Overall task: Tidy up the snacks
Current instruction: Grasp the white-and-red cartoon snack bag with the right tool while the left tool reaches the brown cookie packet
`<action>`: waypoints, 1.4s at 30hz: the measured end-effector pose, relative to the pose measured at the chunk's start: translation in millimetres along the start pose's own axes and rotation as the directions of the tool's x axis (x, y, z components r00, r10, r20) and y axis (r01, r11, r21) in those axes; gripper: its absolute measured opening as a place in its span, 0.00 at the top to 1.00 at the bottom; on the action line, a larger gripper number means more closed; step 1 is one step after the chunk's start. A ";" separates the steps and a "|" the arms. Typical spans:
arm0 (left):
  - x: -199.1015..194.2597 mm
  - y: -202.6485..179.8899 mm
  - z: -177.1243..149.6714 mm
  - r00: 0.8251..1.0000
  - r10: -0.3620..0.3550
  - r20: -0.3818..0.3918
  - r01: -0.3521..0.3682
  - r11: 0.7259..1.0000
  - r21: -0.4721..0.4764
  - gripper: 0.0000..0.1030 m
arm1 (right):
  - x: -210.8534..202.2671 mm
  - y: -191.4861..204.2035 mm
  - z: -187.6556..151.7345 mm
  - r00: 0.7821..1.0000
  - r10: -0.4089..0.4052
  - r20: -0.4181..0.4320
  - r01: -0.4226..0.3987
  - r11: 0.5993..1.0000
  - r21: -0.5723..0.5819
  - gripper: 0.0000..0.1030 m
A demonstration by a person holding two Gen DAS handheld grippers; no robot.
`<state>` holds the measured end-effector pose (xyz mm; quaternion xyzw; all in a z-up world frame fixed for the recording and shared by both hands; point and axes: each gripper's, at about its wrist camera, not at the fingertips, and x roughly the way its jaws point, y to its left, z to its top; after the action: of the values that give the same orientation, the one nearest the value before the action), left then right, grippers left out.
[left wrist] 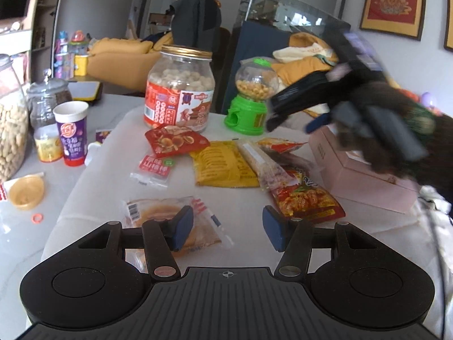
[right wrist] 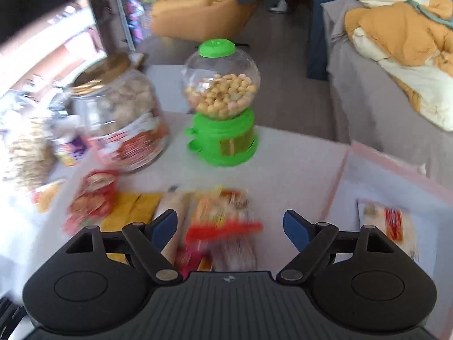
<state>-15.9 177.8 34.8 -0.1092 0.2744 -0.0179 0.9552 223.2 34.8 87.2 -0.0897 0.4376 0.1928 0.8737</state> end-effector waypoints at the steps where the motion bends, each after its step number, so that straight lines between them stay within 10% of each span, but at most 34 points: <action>1: 2.0 -0.4 -1.4 1.000 -0.008 0.000 0.008 1.000 -0.004 0.42 | 12.8 2.8 5.7 1.000 -0.017 -0.019 0.017 1.000 -0.018 0.22; 5: -2.4 4.9 -8.3 0.999 -0.046 0.006 0.046 0.998 -0.040 0.42 | 54.0 11.1 14.9 0.987 0.024 -0.157 -0.025 1.000 -0.002 0.44; 23: -3.6 -17.5 -6.6 0.995 -0.097 -0.025 0.094 0.991 -0.097 0.42 | -10.4 13.0 -75.4 0.912 0.297 -0.284 -0.321 0.946 -0.041 0.45; 36: 7.7 -66.8 6.7 0.987 -0.114 -0.109 0.102 0.989 -0.111 0.42 | -62.1 -84.7 -161.3 0.958 0.248 -0.145 -0.246 0.969 0.030 0.48; 42: 54.6 -97.6 21.3 0.983 -0.065 -0.173 0.031 0.981 -0.191 0.42 | -89.5 -116.5 -206.8 0.993 0.113 0.025 -0.114 0.992 0.049 0.22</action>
<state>44.1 81.6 45.3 -0.2033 0.3568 -0.0249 0.9114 72.1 -161.6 33.1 -0.0404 0.4371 0.2322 0.8680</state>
